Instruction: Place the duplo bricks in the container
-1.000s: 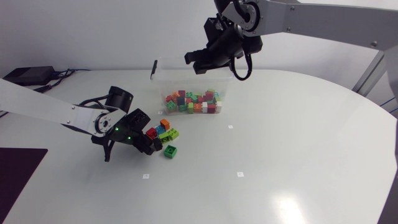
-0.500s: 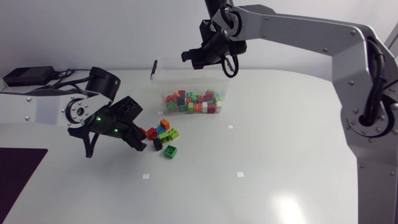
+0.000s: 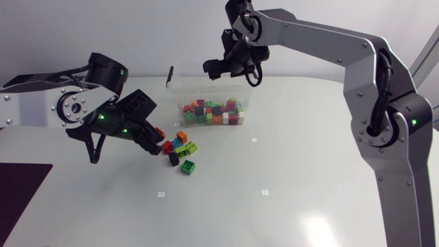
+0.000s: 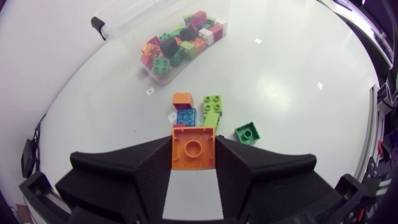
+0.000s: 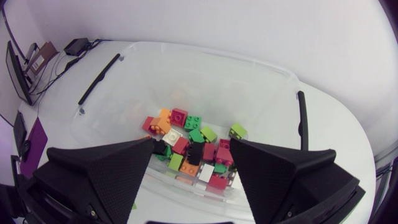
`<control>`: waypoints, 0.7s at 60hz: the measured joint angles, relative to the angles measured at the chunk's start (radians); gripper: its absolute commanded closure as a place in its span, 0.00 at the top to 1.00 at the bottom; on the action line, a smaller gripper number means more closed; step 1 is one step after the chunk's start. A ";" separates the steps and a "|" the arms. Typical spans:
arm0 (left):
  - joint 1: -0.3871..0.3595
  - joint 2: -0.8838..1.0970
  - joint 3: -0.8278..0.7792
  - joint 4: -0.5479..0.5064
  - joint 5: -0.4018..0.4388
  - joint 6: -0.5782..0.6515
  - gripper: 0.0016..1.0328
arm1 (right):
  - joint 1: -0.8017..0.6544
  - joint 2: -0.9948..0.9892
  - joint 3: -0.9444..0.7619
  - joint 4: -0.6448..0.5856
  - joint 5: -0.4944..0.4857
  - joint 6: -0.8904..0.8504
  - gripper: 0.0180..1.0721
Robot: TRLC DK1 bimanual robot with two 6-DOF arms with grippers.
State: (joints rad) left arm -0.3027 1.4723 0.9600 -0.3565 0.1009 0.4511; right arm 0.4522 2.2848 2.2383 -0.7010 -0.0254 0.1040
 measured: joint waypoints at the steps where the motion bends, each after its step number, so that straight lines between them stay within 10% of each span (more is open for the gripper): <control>1: 0.000 0.000 0.006 -0.001 0.001 -0.002 0.29 | 0.000 -0.005 -0.007 0.000 0.000 0.000 0.87; 42: -0.003 0.251 0.438 0.079 0.053 -0.165 0.29 | 0.090 -0.455 -0.623 0.143 -0.031 -0.052 0.87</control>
State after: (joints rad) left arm -0.3061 1.7233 1.3975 -0.2779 0.1535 0.2863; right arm 0.5426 1.8301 1.6157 -0.5579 -0.0566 0.0517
